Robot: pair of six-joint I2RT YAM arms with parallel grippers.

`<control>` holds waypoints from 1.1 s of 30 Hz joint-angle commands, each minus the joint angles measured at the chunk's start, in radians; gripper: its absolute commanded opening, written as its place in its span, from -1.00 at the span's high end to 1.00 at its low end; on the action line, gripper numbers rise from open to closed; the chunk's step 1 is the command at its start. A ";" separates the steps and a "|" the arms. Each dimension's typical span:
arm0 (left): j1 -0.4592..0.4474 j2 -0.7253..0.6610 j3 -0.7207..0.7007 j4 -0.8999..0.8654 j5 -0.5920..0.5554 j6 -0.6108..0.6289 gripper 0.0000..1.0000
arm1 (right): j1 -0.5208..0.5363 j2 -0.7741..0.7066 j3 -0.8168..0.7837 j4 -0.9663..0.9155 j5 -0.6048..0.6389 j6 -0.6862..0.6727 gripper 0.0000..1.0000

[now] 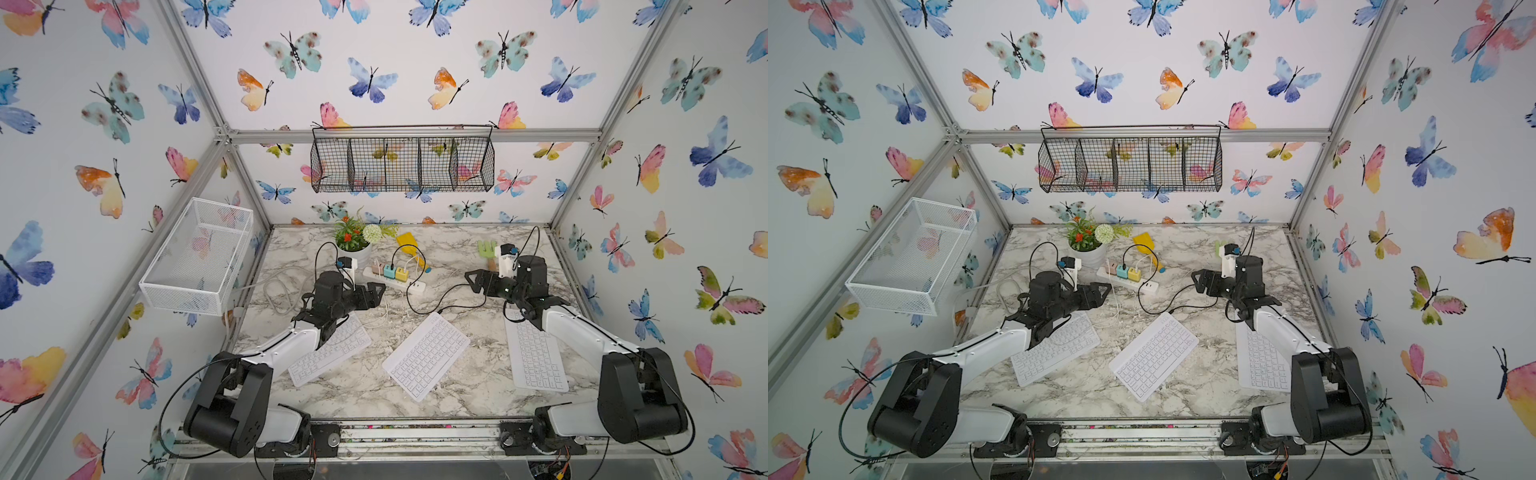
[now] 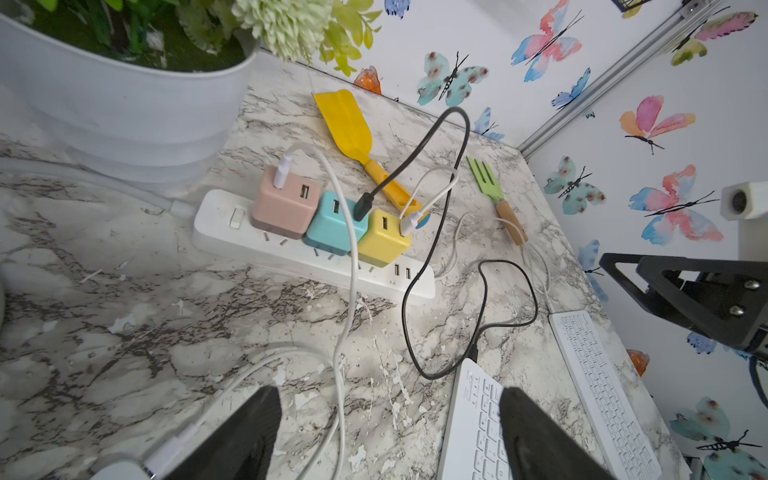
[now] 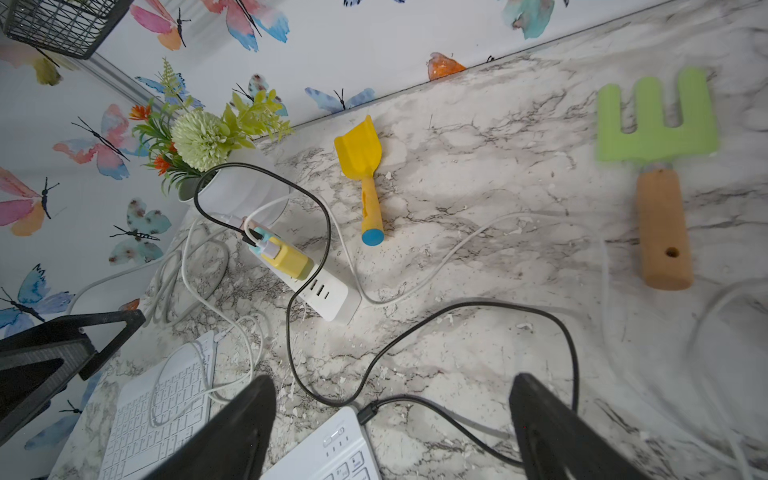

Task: Unplug the wireless keyboard
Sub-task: Remove the plug from the socket.

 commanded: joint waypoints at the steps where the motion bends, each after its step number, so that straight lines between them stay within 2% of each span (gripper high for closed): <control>1: -0.003 0.018 -0.007 -0.005 0.024 -0.036 -0.67 | 0.053 0.063 0.060 -0.020 0.031 -0.013 -0.81; 9: -0.027 0.050 0.036 -0.058 0.016 -0.066 -0.50 | 0.115 0.248 0.233 -0.028 -0.007 -0.092 -0.64; 16: -0.027 0.068 0.110 -0.126 0.013 -0.116 -0.35 | 0.190 0.316 0.335 -0.054 -0.037 -0.218 -0.53; 20: -0.028 0.074 0.152 -0.151 0.040 -0.144 -0.28 | 0.216 0.321 0.337 -0.042 -0.067 -0.266 -0.45; 30: -0.071 0.124 0.233 -0.161 0.066 -0.162 -0.24 | 0.219 0.311 0.296 0.010 -0.056 -0.285 -0.45; 33: -0.092 0.143 0.260 -0.156 0.064 -0.161 -0.24 | 0.217 0.339 0.318 0.018 -0.016 -0.275 -0.31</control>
